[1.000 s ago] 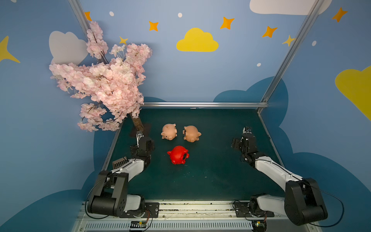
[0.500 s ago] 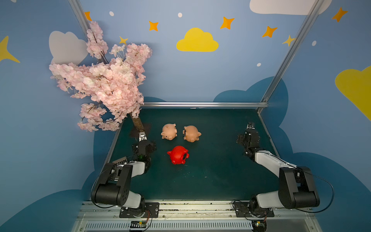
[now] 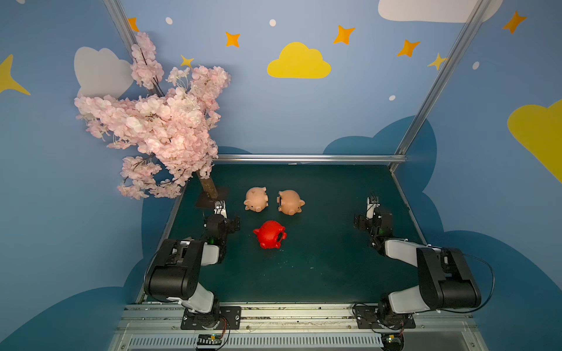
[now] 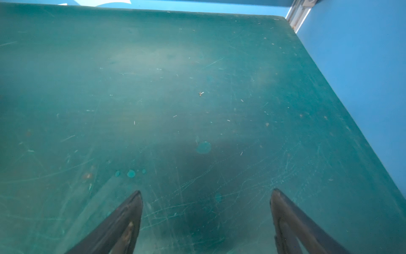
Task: Close piggy banks
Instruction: Reset both arms
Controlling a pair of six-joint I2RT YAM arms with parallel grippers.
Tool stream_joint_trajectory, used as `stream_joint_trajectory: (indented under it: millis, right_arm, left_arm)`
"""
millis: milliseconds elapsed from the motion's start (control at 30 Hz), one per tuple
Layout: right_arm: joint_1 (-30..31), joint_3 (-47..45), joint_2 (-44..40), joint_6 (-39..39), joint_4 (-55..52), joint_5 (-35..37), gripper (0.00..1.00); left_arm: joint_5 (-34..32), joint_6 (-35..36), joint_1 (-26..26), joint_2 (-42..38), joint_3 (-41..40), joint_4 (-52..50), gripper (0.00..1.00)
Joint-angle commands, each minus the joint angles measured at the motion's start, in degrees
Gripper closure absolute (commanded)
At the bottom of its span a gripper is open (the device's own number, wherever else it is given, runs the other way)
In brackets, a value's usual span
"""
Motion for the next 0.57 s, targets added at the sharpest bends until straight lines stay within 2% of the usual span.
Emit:
stream_joint_trajectory:
  millis: [0,333,533]
  right_arm:
    - [-0.71,-0.22,0.56,-0.71,3.60,-3.95,0.10]
    - [-0.81,-0.24,0.46,-0.62,3.64,-4.21,0.09]
    - [-0.75,-0.25,0.52,-0.60,3.64,-4.17,0.10]
  left_arm:
    - [1.43,0.18,0.29,-0.71,0.70,0.37,0.01]
    - [1.55,0.16,0.33,-0.71,0.81,0.14,0.01]
    - [4.89,-0.46,1.84,-0.92,1.46,-1.43,0.01]
